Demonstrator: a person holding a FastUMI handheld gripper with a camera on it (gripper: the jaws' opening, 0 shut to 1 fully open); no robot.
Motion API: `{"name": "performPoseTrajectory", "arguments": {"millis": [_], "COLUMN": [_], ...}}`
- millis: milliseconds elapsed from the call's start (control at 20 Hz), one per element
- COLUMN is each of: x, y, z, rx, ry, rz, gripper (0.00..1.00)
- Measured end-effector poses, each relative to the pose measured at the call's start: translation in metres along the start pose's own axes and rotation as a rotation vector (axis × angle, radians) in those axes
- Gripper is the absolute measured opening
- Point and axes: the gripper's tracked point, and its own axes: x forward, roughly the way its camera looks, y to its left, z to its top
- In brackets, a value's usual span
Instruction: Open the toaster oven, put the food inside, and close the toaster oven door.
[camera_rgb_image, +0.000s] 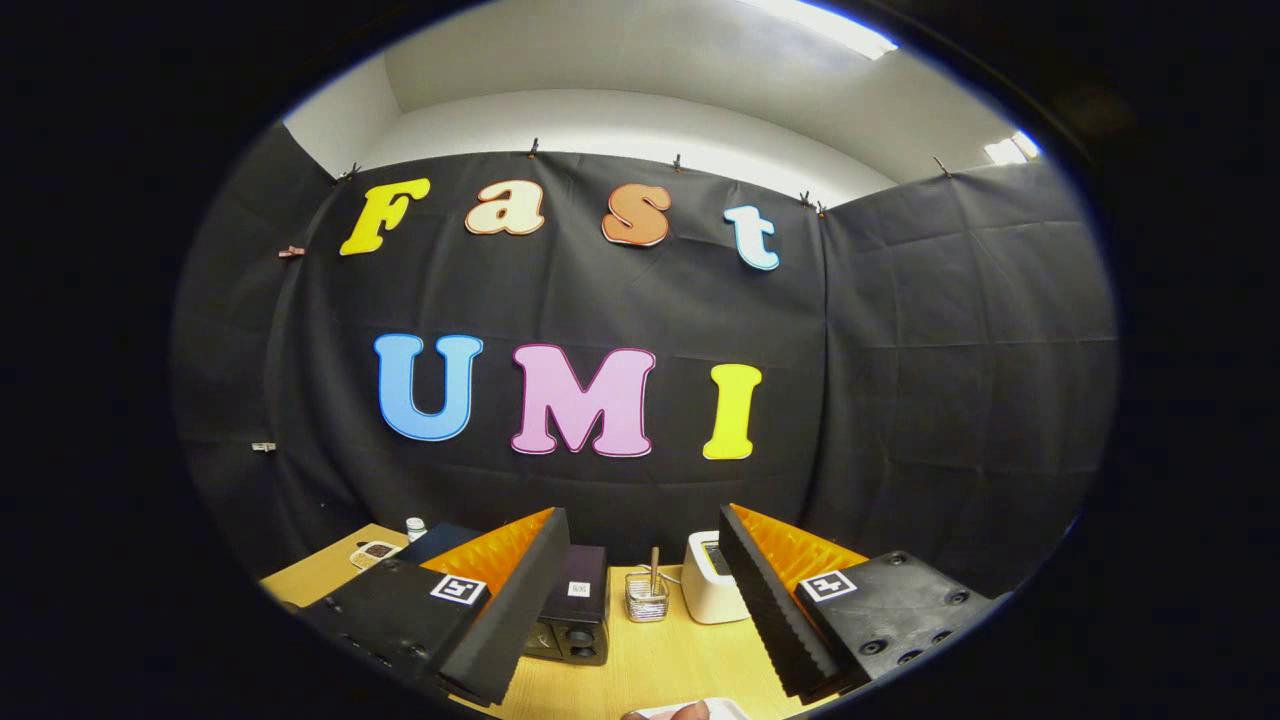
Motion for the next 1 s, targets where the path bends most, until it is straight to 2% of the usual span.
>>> {"name": "performPoseTrajectory", "arguments": {"millis": [550, 750, 1000], "x": [0.007, 0.02, 0.033], "y": [0.072, 0.114, 0.173], "z": [-0.024, -0.063, -0.13], "rx": [0.038, 0.083, 0.072], "ry": [0.051, 0.151, 0.292], "rz": [0.091, 0.123, 0.174], "gripper": [0.98, 0.98, 0.98]}}
